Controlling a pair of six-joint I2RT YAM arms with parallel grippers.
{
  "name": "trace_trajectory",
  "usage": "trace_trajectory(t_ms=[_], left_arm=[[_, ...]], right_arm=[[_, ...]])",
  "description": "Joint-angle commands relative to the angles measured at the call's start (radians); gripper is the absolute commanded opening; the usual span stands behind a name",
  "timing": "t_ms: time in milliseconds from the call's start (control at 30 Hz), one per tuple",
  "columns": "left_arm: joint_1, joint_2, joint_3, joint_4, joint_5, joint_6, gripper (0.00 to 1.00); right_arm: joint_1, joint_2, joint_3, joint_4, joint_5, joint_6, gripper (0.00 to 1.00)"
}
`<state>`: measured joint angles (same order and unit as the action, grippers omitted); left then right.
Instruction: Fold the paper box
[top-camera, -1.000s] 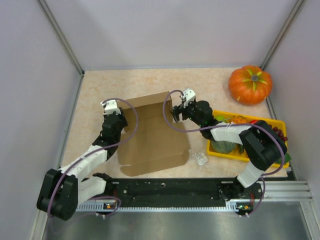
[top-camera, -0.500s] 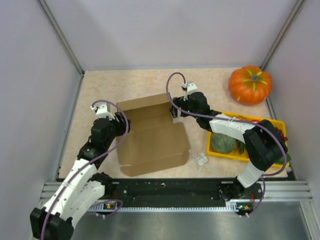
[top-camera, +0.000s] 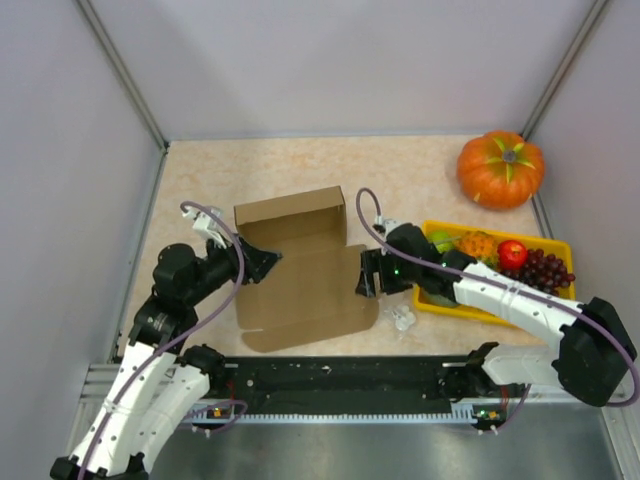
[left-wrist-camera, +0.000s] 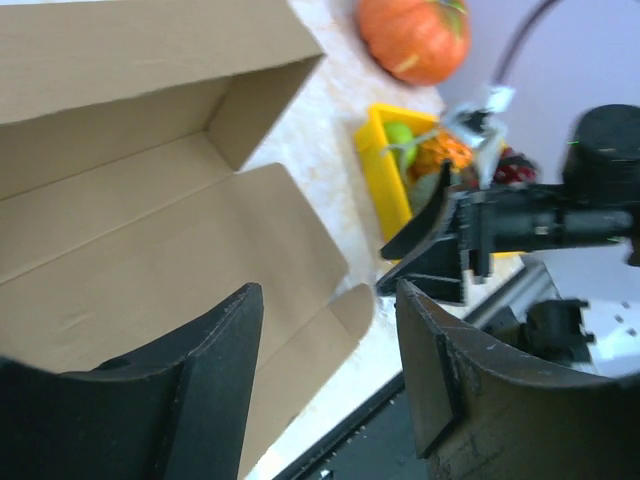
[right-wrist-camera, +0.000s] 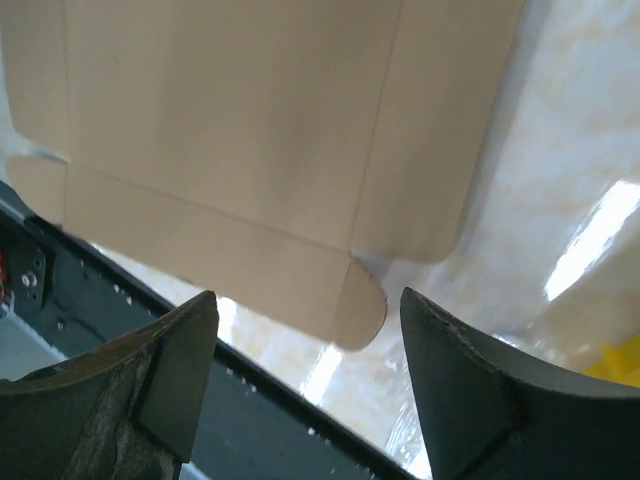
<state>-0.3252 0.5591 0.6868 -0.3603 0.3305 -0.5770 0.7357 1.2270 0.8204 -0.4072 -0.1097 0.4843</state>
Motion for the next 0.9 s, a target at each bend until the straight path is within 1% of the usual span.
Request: trace_trajectory(t_ms=[0, 33, 67, 167, 200, 233, 267, 300, 333, 367, 400, 433, 533, 567, 600, 633, 667, 700, 733, 800, 867], left_arm=[[0.0, -0.01, -0.001, 0.09, 0.214, 0.029, 0.59], [-0.005, 0.016, -0.01, 0.086, 0.216, 0.043, 0.54], [-0.012, 0.031, -0.018, 0.064, 0.208, 0.055, 0.52], [-0.106, 0.091, -0.029, 0.027, 0.158, 0.107, 0.51], [-0.186, 0.1, -0.032, 0.029, 0.101, 0.118, 0.52], [-0.227, 0.116, -0.033, 0.027, 0.076, 0.132, 0.52], [-0.26, 0.125, -0.038, 0.029, 0.058, 0.141, 0.52], [-0.322, 0.139, -0.039, 0.024, 0.03, 0.146, 0.52], [-0.352, 0.142, -0.041, 0.017, -0.038, 0.16, 0.51], [-0.385, 0.139, -0.05, 0.015, -0.08, 0.17, 0.51], [-0.453, 0.128, -0.056, 0.02, -0.12, 0.184, 0.52], [-0.487, 0.122, -0.065, 0.027, -0.189, 0.215, 0.54], [-0.609, 0.137, -0.099, 0.055, -0.261, 0.273, 0.61], [-0.676, 0.154, -0.108, 0.061, -0.293, 0.291, 0.65], [-0.714, 0.2, -0.109, 0.075, -0.321, 0.305, 0.66], [-0.754, 0.231, -0.107, 0.08, -0.367, 0.34, 0.67], [-0.796, 0.264, -0.09, 0.081, -0.431, 0.36, 0.7], [-0.875, 0.332, -0.078, 0.08, -0.468, 0.383, 0.7], [-0.911, 0.366, -0.063, 0.07, -0.502, 0.422, 0.72], [-0.98, 0.424, -0.018, 0.067, -0.589, 0.463, 0.73], [-1.003, 0.49, 0.023, 0.061, -0.622, 0.509, 0.74]], right_arm=[[0.057, -0.008, -0.092, -0.042, -0.01, 0.155, 0.69], [0.057, -0.006, -0.104, -0.012, -0.007, 0.18, 0.67], [0.057, -0.004, -0.124, 0.005, 0.001, 0.181, 0.64], [0.057, 0.026, -0.132, 0.036, 0.034, 0.175, 0.63], [0.057, 0.035, -0.129, 0.038, 0.042, 0.177, 0.63], [0.057, 0.055, -0.127, 0.038, 0.045, 0.18, 0.62], [0.057, 0.066, -0.13, 0.066, 0.022, 0.181, 0.59], [0.056, 0.077, -0.133, 0.08, 0.006, 0.185, 0.56], [0.057, 0.095, -0.139, 0.091, -0.005, 0.203, 0.53], [0.057, 0.103, -0.142, 0.1, -0.033, 0.209, 0.41], [0.057, 0.104, -0.147, 0.12, -0.045, 0.218, 0.38], [0.057, 0.091, -0.161, 0.126, -0.048, 0.243, 0.36], [0.057, 0.056, -0.173, 0.131, -0.033, 0.275, 0.24], [0.056, 0.036, -0.165, 0.13, -0.03, 0.28, 0.11], [0.053, 0.025, -0.158, 0.124, -0.031, 0.284, 0.04], [0.05, 0.017, -0.138, 0.108, -0.041, 0.293, 0.0], [0.038, 0.003, -0.127, 0.104, -0.071, 0.298, 0.0], [0.03, -0.004, -0.118, 0.099, -0.088, 0.3, 0.0], [0.019, -0.006, -0.097, 0.081, -0.1, 0.298, 0.0], [-0.008, -0.014, -0.073, 0.059, -0.152, 0.29, 0.0], [-0.027, -0.026, -0.06, 0.056, -0.204, 0.281, 0.0]])
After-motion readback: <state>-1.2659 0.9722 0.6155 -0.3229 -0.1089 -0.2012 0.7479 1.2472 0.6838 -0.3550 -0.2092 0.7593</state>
